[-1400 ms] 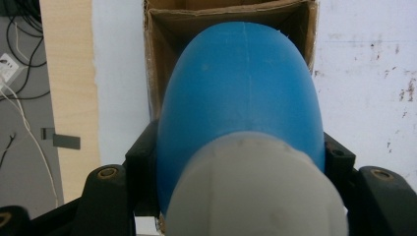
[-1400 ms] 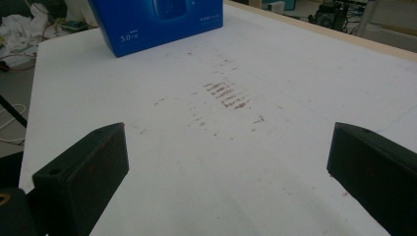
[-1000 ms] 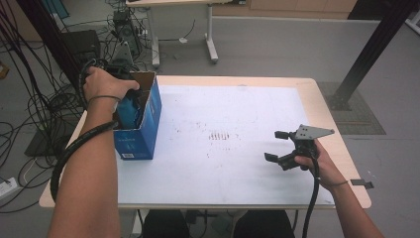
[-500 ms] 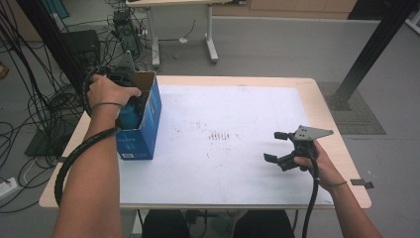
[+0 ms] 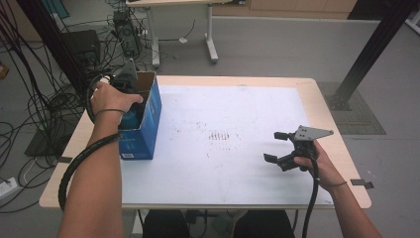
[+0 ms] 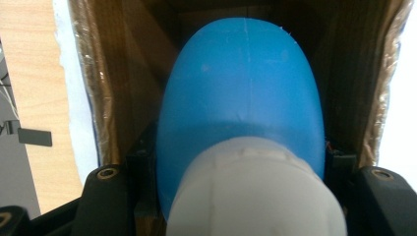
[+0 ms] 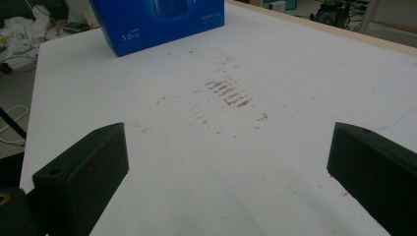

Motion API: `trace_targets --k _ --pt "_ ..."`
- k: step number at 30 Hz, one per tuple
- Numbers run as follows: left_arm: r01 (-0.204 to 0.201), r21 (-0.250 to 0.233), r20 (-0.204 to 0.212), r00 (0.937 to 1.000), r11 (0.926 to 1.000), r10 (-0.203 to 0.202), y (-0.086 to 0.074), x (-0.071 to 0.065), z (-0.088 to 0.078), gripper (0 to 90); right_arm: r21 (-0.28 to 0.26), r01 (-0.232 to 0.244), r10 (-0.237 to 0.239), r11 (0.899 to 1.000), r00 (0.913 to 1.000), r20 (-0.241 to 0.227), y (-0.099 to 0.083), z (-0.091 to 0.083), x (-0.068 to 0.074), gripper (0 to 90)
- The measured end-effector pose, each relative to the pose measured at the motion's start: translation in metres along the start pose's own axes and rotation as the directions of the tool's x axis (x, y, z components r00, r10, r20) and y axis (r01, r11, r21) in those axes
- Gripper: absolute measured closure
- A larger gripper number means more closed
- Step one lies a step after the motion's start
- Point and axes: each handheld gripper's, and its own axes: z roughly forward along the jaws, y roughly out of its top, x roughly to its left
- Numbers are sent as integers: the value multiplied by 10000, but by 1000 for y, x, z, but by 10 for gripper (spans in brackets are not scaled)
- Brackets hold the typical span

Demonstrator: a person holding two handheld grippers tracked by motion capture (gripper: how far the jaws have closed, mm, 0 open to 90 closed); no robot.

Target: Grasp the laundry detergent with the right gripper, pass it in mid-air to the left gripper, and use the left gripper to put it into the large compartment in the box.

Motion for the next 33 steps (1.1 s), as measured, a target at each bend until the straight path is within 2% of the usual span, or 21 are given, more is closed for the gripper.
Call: trace_targets --k 4,19,33 --pt "4 106 13 10000 9999 -4 0 1 5 379 3 6 -6 10000 10000 8 0 0 0 18" --pt "-38 245 -9 10000 9997 38 1 -1 6 378 -47 -29 29 10000 10000 -54 -2 2 0 18" --pt "15 213 28 10000 9998 -16 1 0 6 378 -65 -55 55 10000 10000 -16 -3 1 0 18"
